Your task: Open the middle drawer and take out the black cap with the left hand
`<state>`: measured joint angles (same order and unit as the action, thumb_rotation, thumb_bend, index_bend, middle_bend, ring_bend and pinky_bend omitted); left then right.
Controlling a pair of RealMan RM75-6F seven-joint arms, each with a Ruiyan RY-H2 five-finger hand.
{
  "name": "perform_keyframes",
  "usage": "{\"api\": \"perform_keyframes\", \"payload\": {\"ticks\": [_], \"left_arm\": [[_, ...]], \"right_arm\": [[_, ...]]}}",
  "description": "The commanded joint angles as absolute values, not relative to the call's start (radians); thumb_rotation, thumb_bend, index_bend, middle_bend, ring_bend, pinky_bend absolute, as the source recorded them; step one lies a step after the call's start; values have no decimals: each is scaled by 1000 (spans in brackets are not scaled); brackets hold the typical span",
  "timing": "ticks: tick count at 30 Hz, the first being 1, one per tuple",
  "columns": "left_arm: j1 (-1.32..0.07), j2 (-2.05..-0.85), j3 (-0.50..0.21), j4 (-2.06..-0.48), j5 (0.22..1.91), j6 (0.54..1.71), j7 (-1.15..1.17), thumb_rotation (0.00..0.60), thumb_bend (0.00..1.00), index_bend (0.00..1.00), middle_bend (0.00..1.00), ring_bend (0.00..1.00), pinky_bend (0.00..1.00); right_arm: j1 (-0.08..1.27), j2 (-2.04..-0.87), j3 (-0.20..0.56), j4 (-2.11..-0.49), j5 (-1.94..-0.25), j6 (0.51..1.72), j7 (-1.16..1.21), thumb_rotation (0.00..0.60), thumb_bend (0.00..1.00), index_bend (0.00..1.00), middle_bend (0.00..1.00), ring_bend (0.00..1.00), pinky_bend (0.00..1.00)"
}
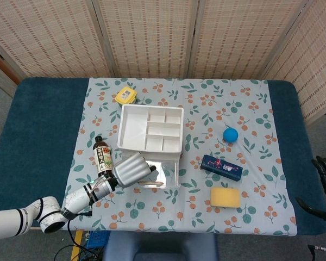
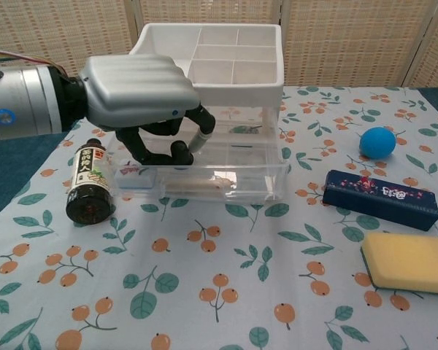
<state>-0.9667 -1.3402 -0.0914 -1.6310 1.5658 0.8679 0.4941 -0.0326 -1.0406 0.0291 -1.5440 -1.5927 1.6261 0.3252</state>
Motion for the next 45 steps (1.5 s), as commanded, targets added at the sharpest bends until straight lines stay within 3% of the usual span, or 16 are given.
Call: {"api": "perform_keyframes", "payload": {"ticks": [1,16,35,45], "left_arm": [[-967,-1343,-93,-1624,1563,870,497,600,263,481,992,1000,1000],[-969,-1346,-98,-1613,1549,873,513,600,263,483,992,1000,1000],[-969,-1370,-104,-1576,1561,905,504,600,264,557,999,1000,1000],[-928,-1299,-106,-1656,1553,961,492,600,263,558,999,1000,1000]], "right_arm": [[-32,-1042,29,-1543,-1593,1625,326,600,201,0,0,0,0],[-31,-1043,29,-1539,-1592,1623,332,600,201,0,0,0,0],[-29,-1049,30,-1529,-1590,1617,341,600,202,0,0,0,0],[-27,-1047,33,-1527,-1594,1621,345,600,202,0,0,0,0]]}}
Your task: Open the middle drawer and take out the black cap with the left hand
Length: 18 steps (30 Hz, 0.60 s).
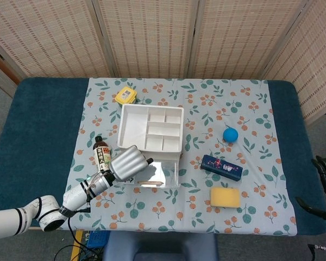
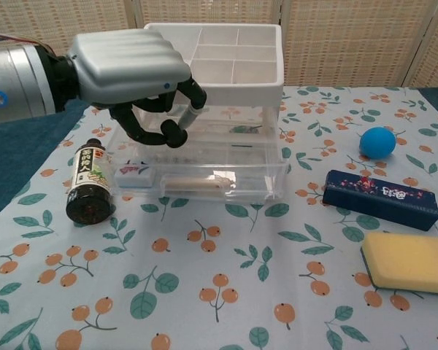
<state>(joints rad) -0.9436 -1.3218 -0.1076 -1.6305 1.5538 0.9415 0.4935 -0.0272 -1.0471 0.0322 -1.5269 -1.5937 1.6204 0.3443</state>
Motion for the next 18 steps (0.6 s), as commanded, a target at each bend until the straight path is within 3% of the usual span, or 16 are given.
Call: {"api": "perform_keyframes", "payload": {"ticks": [1,18], "left_arm": [[-920,-1288,-105,-1667,1555,971,493,600,264,558,999,1000,1000],[-715,-1075,-27,-1834,1574,1155,502,600,264,553,999,1000,1000]], "right_arm": [[-27,-1047,33,-1526,-1595,1622,345,600,202,0,0,0,0],[-4,-1043,37,-1538,-1622,1618,337,600,201,0,0,0,0]]}}
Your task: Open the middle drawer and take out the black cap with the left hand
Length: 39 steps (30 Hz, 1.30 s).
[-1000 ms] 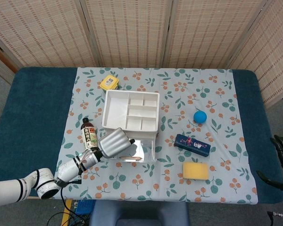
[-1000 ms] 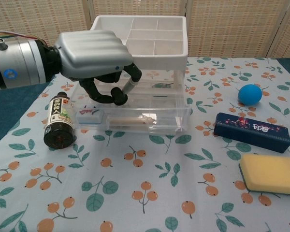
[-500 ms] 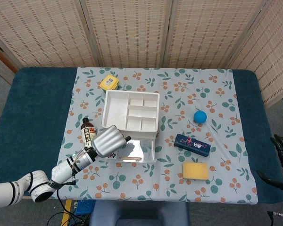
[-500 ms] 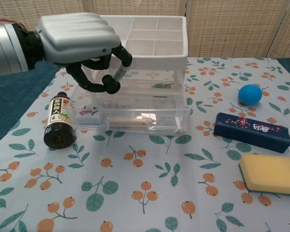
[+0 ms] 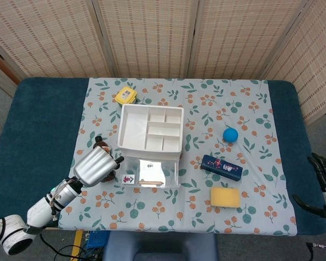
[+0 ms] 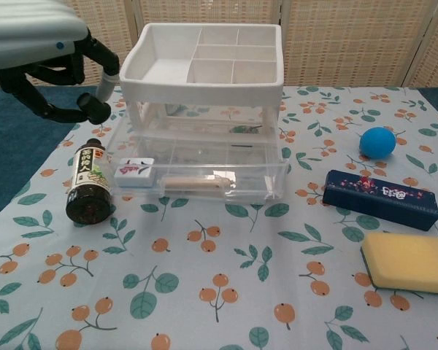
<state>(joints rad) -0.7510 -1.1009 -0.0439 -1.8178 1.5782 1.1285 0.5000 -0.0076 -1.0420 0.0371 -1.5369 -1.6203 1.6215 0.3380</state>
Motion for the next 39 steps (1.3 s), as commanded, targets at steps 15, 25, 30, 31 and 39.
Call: {"api": "perform_keyframes", "payload": {"ticks": [15,25,30,31,39], "left_arm": [[-558,-1065,79,-1828,1605,1195,520,600,263,547,999,1000,1000],[-549,-1168,94,-1745,1600,1114,505,600,264,547,999,1000,1000],[-551,-1229,91,-1687,1583,1072,508,600,264,545,999,1000,1000],[-551,-1238,89,-1677,1577,1065,509,600,264,544,999,1000,1000],[-552,-1298,74,-1600,1529,1025,506,600,263,480,999,1000,1000]], "right_arm": [[21,-1041,39,-1550,-1640,1606,325,600,202,0,0,0,0],[9,-1038,32,-1558,-1637,1621,321,600,202,0,0,0,0],[7,-1038,30,-1559,-1637,1625,321,600,201,0,0,0,0],[7,-1038,30,-1559,-1637,1626,321,600,201,0,0,0,0],[7,-1038,28,-1559,-1635,1624,320,600,201,0,0,0,0]]}}
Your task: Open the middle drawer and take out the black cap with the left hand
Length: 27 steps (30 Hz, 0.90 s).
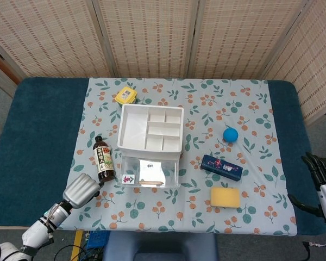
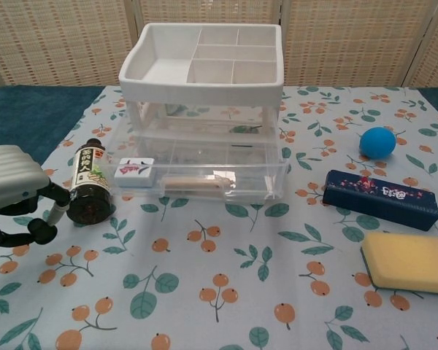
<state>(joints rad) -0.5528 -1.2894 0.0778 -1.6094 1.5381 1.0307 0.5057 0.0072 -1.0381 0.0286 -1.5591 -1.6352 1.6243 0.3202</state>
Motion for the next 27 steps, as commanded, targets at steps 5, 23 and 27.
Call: {"api": "perform_keyframes", "payload": {"ticks": [5,23,27], "left_arm": [[-541,-1304,69,-1596,1514,1033,503,600,262,397,999,1000,1000],[-361,-1176,-69,-1758,1273,1315,410,600,257,350,863,867,1000],[-322,-1153,-100,-1822,1240,1392,401,600,243,324,727,694,878]], "right_arm": [[9,-1038,29,-1560,-1632,1620,318,600,201,0,0,0,0],[25,-1022,14,-1559,-1610,1554,337,600,210,0,0,0,0],[29,-1024,9,-1553,-1610,1541,342,600,215,0,16,0,0]]}}
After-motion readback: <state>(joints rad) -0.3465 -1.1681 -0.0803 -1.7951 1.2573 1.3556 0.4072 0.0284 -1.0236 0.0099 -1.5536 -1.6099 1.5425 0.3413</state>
